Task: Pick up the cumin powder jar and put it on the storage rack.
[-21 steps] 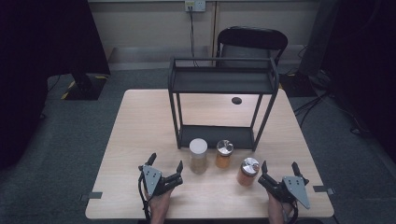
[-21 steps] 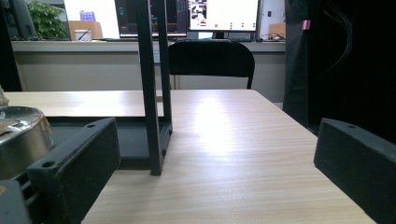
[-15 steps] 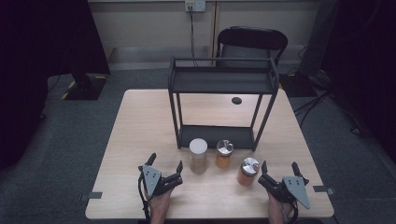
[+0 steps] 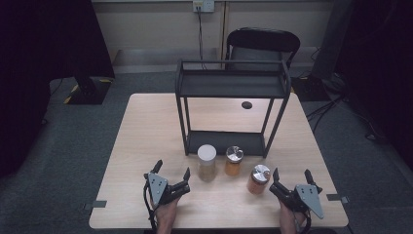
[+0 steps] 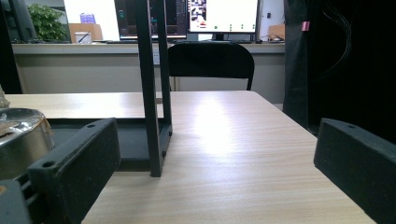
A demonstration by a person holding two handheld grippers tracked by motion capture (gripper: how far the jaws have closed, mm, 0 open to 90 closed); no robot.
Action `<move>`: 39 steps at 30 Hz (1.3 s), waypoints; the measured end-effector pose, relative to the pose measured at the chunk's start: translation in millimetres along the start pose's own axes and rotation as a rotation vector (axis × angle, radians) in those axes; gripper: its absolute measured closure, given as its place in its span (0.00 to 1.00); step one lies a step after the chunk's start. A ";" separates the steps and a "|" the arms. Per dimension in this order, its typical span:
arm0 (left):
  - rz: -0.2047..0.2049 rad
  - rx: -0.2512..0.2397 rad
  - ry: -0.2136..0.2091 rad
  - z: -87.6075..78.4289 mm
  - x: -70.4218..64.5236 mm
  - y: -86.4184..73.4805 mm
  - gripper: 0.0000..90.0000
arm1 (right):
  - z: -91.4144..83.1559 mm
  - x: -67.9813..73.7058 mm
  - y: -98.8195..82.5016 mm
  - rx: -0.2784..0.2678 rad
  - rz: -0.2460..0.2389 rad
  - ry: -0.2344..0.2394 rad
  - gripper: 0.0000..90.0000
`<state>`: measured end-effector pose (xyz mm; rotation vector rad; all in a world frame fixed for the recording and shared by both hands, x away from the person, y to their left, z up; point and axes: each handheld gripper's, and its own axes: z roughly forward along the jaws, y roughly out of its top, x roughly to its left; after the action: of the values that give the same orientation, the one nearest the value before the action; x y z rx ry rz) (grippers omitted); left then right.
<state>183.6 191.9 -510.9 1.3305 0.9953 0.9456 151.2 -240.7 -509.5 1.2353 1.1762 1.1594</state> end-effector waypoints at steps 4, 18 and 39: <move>0.018 0.012 -0.001 1.1 -1.5 2.1 0.00 | 0.2 0.0 0.4 0.002 0.003 -0.001 0.00; -0.046 0.035 0.000 2.5 5.2 6.6 0.00 | 0.2 -0.3 0.5 0.002 0.004 0.000 0.00; -0.015 0.022 -0.042 0.5 5.6 11.1 0.00 | 0.1 0.2 0.3 0.002 0.011 -0.005 0.00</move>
<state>186.1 197.3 -500.0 1.3543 0.9849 0.8945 151.3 -240.5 -509.2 1.2464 1.1681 1.1623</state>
